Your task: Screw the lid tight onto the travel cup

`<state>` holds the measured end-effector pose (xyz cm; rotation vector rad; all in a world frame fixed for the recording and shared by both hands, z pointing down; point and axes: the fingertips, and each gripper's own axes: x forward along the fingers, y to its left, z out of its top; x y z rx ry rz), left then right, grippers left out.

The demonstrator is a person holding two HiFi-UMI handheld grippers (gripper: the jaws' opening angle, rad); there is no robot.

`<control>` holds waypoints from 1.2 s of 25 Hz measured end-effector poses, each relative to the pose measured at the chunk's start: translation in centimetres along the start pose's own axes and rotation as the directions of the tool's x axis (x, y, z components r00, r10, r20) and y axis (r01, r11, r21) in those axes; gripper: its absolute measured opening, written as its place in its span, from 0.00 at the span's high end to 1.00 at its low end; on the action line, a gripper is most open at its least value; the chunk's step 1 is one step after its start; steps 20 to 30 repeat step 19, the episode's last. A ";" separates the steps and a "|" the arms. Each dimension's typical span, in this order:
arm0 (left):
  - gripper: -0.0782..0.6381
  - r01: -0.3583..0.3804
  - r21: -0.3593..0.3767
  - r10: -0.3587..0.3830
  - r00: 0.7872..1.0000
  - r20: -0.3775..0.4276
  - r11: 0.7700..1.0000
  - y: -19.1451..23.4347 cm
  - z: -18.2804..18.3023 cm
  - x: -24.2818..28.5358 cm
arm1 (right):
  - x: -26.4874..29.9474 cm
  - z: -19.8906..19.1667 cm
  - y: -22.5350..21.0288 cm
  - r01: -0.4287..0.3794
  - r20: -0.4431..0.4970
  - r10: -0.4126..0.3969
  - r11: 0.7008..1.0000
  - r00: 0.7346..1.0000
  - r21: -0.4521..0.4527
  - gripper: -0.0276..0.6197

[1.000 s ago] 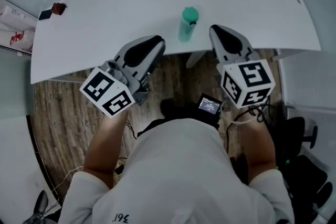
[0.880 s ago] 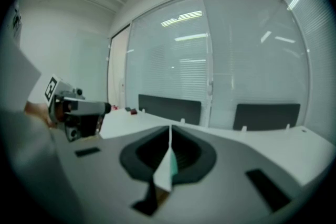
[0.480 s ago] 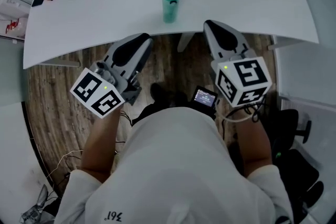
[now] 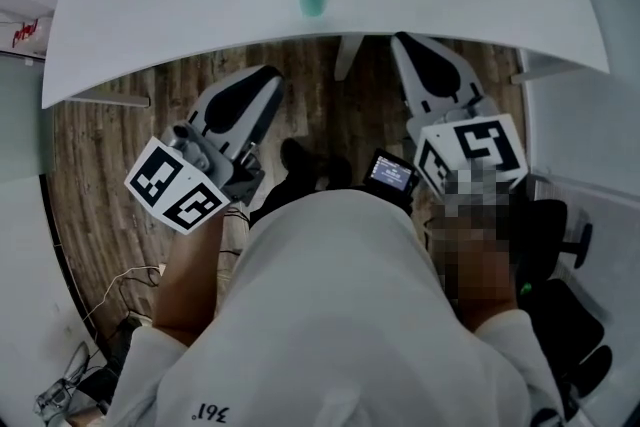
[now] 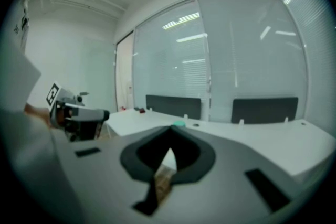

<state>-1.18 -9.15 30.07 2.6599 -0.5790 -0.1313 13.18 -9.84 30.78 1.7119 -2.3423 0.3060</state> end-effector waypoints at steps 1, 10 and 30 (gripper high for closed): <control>0.81 -0.006 -0.003 0.006 1.000 -0.001 1.000 0.0 -0.1 -0.1 | 0.0 0.0 0.0 -0.005 0.001 0.005 1.000 1.000 0.007 0.92; 0.81 -0.045 -0.005 0.045 0.999 0.007 0.999 -2.4 -1.1 -2.5 | -3.9 0.1 1.4 -0.031 0.017 0.033 0.997 0.999 -0.073 0.92; 0.81 -0.073 0.006 0.073 0.997 0.011 0.997 -3.7 -1.8 -3.1 | -4.7 -0.3 2.0 -0.061 0.030 0.066 0.988 0.997 -0.139 0.92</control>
